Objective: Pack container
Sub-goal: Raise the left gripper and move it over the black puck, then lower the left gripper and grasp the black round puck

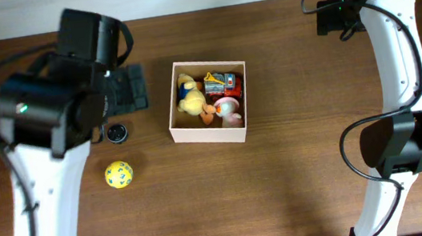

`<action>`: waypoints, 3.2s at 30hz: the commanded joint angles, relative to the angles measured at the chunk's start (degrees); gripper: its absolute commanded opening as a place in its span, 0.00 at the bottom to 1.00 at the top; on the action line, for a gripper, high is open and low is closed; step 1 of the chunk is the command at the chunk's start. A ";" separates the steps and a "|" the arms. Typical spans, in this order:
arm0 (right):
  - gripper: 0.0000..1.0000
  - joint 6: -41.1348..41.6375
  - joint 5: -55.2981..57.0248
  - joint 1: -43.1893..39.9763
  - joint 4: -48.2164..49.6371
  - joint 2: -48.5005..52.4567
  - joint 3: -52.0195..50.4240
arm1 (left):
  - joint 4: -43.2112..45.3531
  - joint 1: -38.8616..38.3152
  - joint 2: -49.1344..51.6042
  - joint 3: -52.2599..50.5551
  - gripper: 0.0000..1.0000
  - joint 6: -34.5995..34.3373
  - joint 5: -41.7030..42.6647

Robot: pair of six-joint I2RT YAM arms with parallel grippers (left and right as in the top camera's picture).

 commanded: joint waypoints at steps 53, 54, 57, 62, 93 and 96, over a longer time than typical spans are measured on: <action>0.99 0.28 1.05 -0.33 0.04 0.04 0.85 | 61.88 24.50 22.45 -52.39 0.95 18.38 23.67; 0.99 0.28 1.07 -0.33 0.04 0.04 0.85 | 61.77 24.50 22.45 -52.39 0.95 18.38 23.67; 0.99 0.28 1.07 -0.33 0.04 0.04 0.85 | 61.70 24.48 22.45 -52.39 0.94 18.38 23.67; 0.99 0.28 1.05 -0.33 0.04 0.04 0.85 | 60.81 23.47 22.45 -52.39 0.90 18.38 23.67; 0.99 0.28 1.05 -0.33 0.04 0.04 0.85 | 55.84 22.40 22.45 -52.39 0.60 18.38 21.07; 0.99 0.28 1.07 -0.33 0.04 0.04 0.85 | 55.84 22.40 22.45 -52.37 0.60 18.38 21.05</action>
